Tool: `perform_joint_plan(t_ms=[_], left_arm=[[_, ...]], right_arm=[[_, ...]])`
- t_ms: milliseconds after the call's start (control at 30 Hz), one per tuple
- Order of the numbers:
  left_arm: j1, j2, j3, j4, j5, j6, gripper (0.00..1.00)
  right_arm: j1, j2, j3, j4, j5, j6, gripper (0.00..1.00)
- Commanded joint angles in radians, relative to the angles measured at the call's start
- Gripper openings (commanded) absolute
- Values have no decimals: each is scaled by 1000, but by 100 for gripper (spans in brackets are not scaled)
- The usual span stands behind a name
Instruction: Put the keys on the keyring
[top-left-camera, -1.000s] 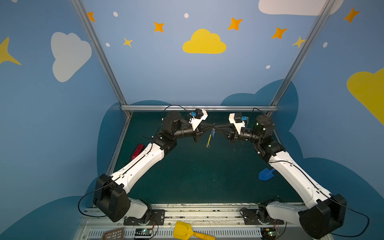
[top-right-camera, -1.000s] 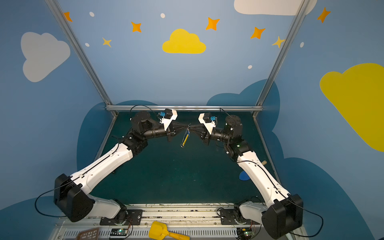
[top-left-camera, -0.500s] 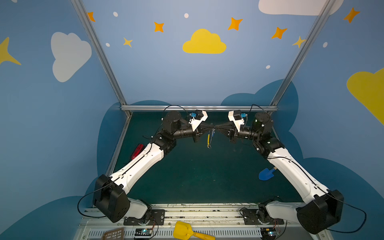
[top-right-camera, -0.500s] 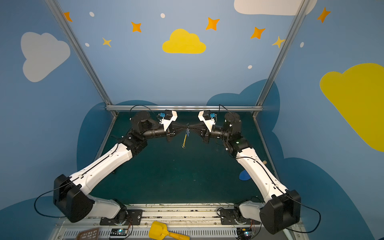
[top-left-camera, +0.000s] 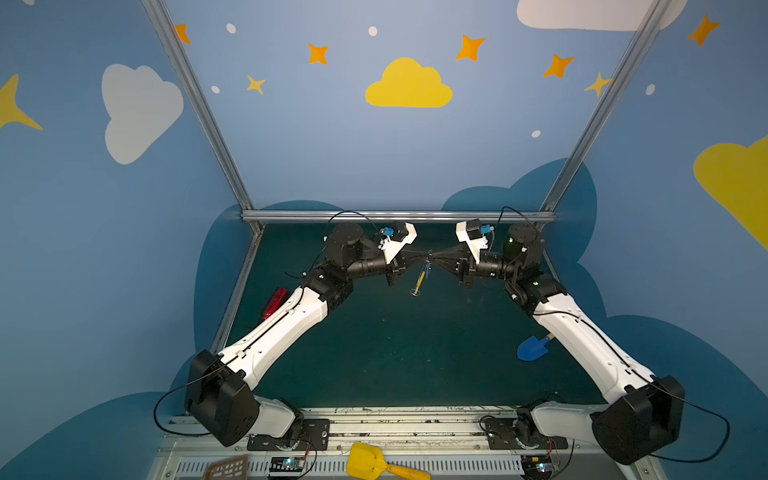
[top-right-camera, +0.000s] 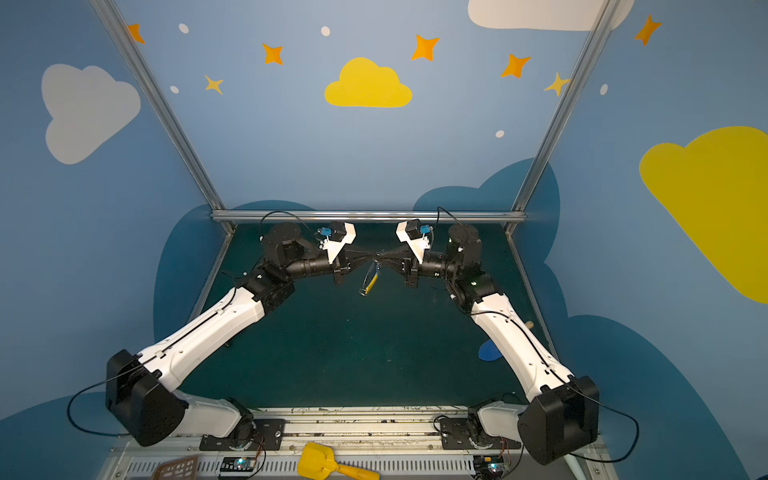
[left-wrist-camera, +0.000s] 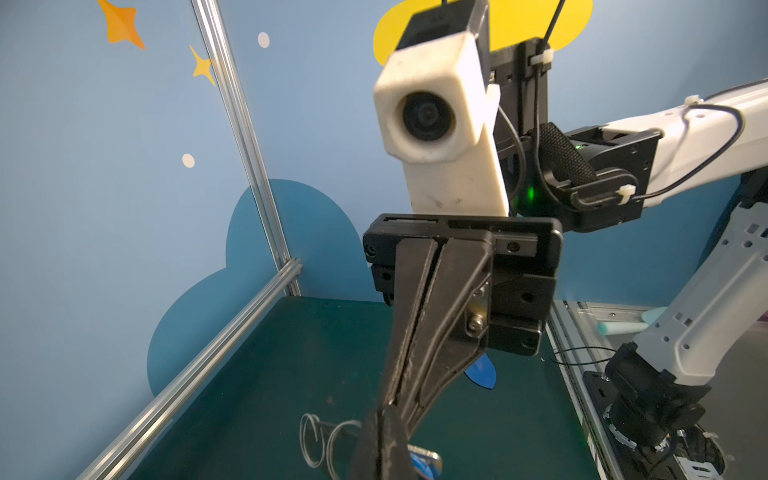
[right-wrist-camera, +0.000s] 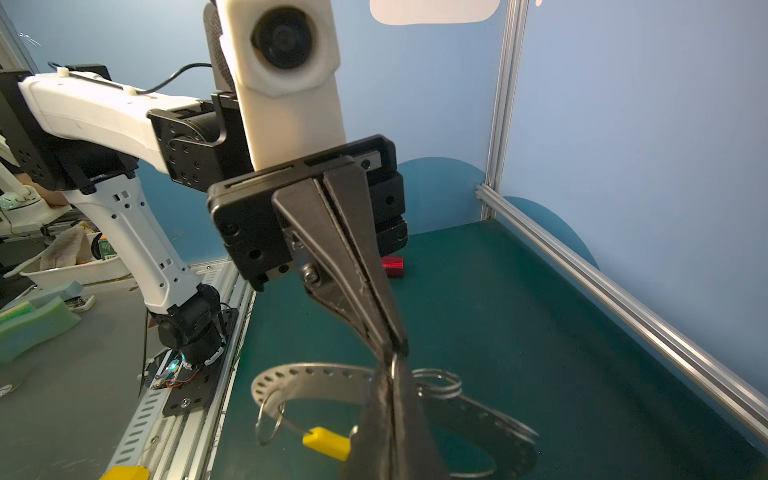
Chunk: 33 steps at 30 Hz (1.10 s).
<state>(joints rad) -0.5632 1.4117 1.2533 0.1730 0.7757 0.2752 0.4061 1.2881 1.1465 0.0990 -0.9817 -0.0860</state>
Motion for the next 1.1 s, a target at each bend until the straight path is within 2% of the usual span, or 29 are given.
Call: perform_joint_plan(t_ms=[0, 100, 167, 467, 700, 833, 1067], left_arm=[[-5, -17, 34, -70, -7, 40, 5], [-5, -18, 49, -118, -15, 76, 12], [-3, -25, 52, -136, -31, 96, 21], [14, -28, 75, -288, -27, 194, 21], [0, 20, 195, -507, -17, 328, 23], [-16, 41, 239, -564, -7, 384, 24], [-25, 53, 253, -608, -33, 413, 24]], right_arm=[[-7, -4, 23, -13, -17, -22, 0], [-9, -1, 49, -86, -18, -68, 0], [-12, -5, 55, -118, -17, -95, 0], [-18, 3, 103, -250, -50, -211, 0], [-15, 20, 145, -368, -66, -341, 0], [-4, 33, 175, -451, -58, -416, 0], [2, 12, 146, -412, -47, -427, 0]])
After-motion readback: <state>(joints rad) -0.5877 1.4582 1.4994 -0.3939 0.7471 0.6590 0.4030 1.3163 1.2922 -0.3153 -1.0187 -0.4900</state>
